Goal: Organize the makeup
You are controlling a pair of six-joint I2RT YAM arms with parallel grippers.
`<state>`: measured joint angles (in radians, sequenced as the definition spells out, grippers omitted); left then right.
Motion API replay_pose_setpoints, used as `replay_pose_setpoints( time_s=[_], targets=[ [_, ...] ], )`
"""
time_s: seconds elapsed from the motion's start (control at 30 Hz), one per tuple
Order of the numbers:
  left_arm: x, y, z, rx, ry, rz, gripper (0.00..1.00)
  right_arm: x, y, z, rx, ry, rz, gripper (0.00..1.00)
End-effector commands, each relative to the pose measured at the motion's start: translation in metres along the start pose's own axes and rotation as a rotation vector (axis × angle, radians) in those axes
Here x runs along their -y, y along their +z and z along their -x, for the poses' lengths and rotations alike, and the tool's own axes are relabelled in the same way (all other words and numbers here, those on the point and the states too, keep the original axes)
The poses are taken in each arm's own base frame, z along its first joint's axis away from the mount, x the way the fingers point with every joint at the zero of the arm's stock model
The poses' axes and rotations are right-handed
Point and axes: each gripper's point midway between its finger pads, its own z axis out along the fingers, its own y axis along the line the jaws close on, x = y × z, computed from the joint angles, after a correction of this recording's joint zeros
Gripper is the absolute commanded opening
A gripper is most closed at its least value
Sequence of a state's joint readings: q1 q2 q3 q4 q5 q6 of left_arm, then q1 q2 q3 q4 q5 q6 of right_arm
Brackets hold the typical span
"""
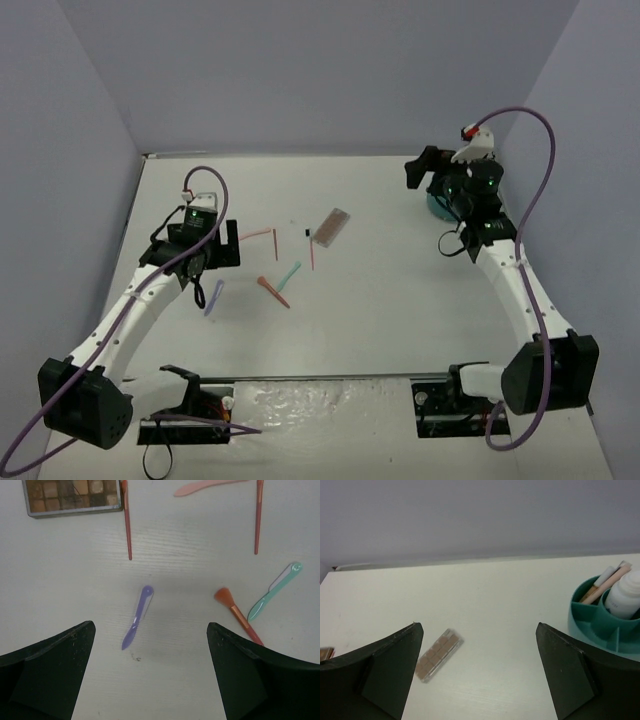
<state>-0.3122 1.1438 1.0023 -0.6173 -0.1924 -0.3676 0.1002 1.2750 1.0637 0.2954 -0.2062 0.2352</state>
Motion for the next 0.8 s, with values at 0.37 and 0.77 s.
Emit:
replay_pose_setpoints(
  time_s=[0.37,0.77],
  targets=[
    [-0.011,0.051,-0.071,-0.347,-0.201,0.047,0.73,-0.066,-0.048,-0.048,-0.054,0.074,0.27,0.94],
    [-0.01,0.08,-0.099,-0.463,-0.221,0.064,0.59,-0.092,-0.063,-0.05,-0.046,0.014,0.33,0.95]
  ],
)
